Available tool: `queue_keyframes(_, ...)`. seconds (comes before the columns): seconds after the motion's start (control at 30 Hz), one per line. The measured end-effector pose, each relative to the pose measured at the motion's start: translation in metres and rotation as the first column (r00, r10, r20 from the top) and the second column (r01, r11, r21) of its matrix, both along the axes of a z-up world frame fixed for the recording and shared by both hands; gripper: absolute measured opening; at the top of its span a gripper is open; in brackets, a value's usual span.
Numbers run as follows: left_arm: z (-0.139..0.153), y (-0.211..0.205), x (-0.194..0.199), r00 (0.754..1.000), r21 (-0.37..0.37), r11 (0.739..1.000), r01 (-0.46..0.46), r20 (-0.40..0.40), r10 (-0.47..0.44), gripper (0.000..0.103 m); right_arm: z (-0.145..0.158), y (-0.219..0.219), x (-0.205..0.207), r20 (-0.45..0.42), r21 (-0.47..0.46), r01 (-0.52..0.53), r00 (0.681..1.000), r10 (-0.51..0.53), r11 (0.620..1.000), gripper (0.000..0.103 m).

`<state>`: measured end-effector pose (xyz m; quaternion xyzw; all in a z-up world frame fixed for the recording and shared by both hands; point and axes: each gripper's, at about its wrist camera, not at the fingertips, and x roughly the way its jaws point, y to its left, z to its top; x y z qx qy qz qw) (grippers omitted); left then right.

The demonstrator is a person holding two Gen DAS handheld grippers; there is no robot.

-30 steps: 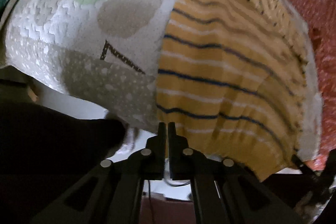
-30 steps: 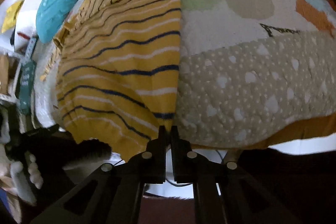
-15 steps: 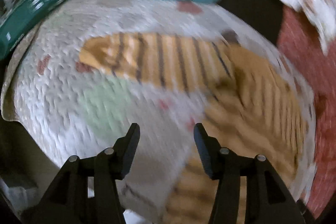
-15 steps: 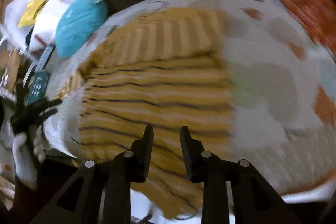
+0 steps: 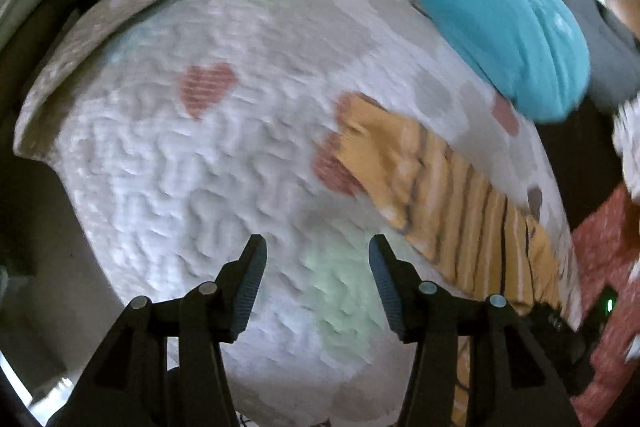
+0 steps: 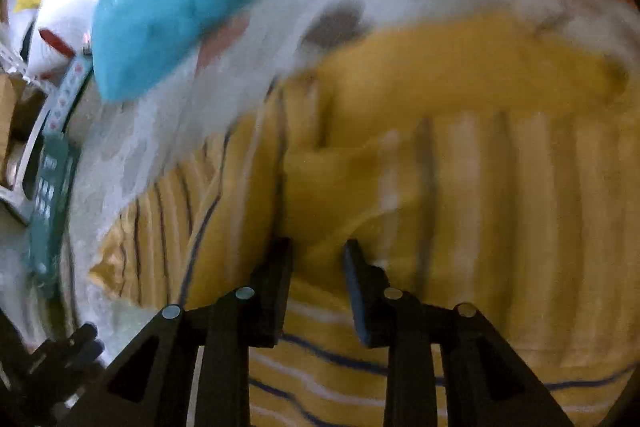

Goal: Fold small clothes

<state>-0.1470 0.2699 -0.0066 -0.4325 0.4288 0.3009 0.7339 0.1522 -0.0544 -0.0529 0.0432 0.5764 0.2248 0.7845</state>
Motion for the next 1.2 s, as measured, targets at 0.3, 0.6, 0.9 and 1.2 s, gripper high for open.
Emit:
queue_keyframes(0.3, -0.009, 0.047, -0.057, 0.961, -0.092, 0.958, -0.27, 0.036, 0.274, 0.052, 0.061, 0.108, -0.08, 0.236, -0.025, -0.365, 0.902, 0.361, 0.931, 0.062)
queue_keyframes(0.6, -0.006, 0.069, -0.098, 0.922, -0.1, 0.922, -0.375, 0.061, 0.382, 0.053, 0.01, 0.263, -0.16, 0.287, -0.275, -0.652, 0.646, 0.708, 0.706, 0.072)
queue_keyframes(0.9, -0.002, 0.045, -0.061, 0.962, -0.069, 0.961, -0.266, 0.043, 0.27, 0.053, 0.075, 0.212, -0.113, 0.371, -0.246, -0.47, 0.762, 0.53, 0.848, 0.007)
queue_keyframes(1.2, 0.007, -0.027, 0.009, 0.999, -0.025, 1.0, 0.008, 0.042, -0.007, 0.054, 0.2, -0.062, -0.025, 0.467, -0.021, 0.103, 0.88, -0.081, 0.994, 0.007)
